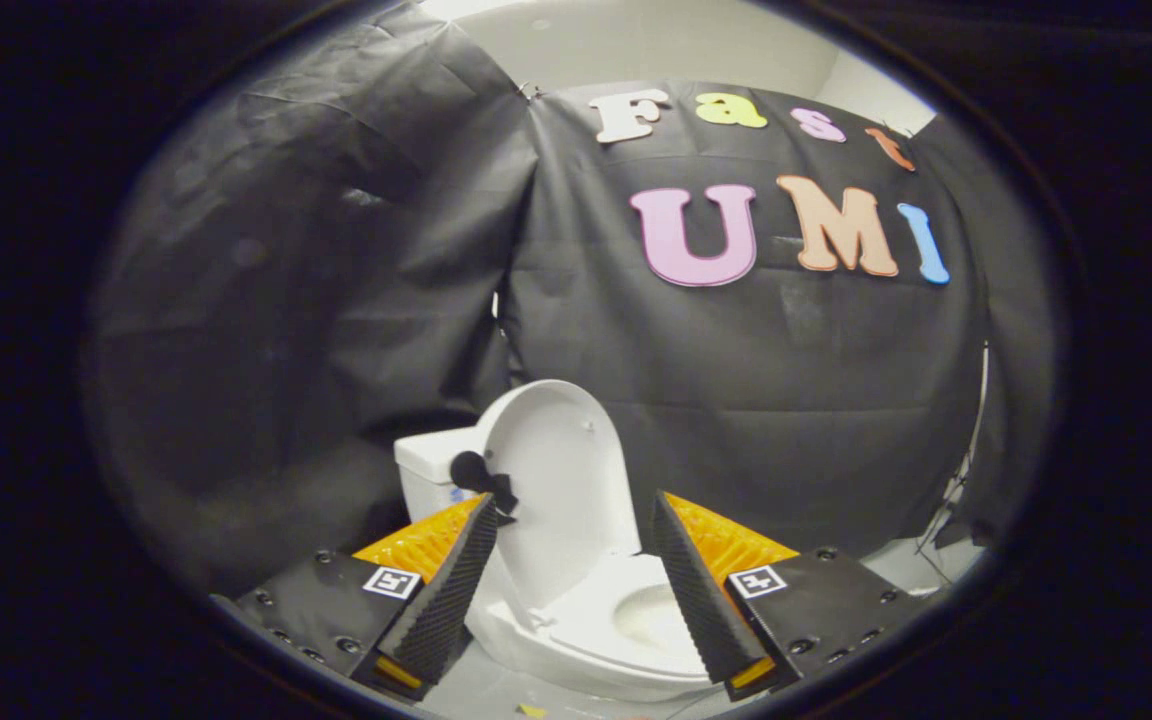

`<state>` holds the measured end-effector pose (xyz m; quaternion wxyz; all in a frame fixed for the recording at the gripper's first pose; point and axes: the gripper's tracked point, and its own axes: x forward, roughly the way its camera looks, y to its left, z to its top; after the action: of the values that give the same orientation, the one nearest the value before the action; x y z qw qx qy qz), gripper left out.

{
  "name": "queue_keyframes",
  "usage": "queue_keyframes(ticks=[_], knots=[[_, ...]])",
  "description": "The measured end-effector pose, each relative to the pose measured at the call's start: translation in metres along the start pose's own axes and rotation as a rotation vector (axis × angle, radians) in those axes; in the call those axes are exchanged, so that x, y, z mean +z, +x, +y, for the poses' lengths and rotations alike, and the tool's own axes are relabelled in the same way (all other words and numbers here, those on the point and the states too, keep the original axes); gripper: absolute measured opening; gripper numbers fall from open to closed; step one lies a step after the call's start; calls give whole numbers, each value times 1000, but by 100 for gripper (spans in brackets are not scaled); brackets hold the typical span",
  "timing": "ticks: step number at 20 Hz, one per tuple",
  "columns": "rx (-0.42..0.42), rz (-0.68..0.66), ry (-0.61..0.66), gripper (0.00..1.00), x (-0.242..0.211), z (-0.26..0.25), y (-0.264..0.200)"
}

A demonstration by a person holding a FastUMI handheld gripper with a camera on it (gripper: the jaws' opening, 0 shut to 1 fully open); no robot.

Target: Open the toilet lid.

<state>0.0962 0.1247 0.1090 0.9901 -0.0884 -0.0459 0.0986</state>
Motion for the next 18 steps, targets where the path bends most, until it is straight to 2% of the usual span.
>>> queue_keyframes(ticks=[3, 9, 18], knots=[[-90, 60, 7, 97, -25, -49, -6], [-131, 94, 38, 97, -42, -97, -23], [-200, 100, 69, 97, -54, -141, -52]])
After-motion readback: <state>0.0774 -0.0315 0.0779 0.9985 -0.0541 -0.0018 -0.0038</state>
